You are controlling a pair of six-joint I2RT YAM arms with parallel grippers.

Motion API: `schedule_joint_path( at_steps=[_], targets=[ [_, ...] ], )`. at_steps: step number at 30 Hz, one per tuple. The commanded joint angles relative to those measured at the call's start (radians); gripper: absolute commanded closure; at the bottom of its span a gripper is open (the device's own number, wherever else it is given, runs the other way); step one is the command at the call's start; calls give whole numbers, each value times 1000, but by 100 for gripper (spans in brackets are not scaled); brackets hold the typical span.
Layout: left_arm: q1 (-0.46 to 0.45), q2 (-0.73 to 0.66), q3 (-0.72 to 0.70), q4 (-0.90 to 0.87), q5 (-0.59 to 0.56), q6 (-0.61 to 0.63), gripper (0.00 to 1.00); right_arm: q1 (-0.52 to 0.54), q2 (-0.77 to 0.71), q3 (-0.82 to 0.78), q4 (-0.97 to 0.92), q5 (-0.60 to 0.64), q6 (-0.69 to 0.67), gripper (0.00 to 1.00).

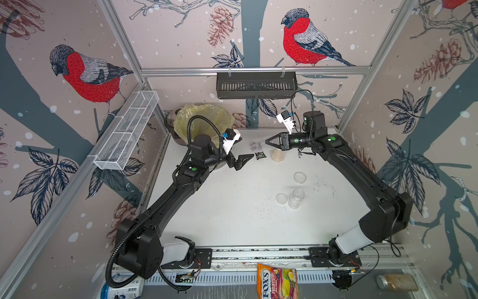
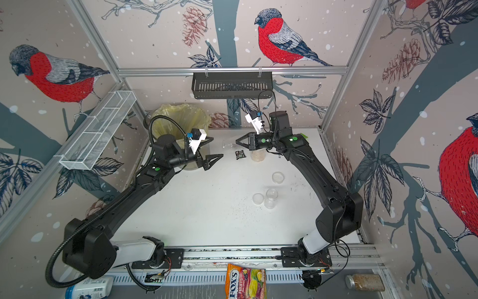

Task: Empty moldy rice from jars
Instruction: Place the jar at the center of the board.

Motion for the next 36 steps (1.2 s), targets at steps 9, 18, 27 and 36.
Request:
schedule_joint_path(
  at_steps=[9,18,27,36],
  targets=[
    [-1,42,24,-7,-17,28,1,-188,-96,-60,-248,414,-90,98],
    [-24,80,43,-87,45,-5,1,-333,-61,-141,-407,724,-107,97],
    [-24,285,204,-256,141,-124,1,-337,71,-152,-461,878,-107,96],
    [-24,205,92,-127,49,-79,1,-343,120,-178,-437,826,-146,95]
  ],
)
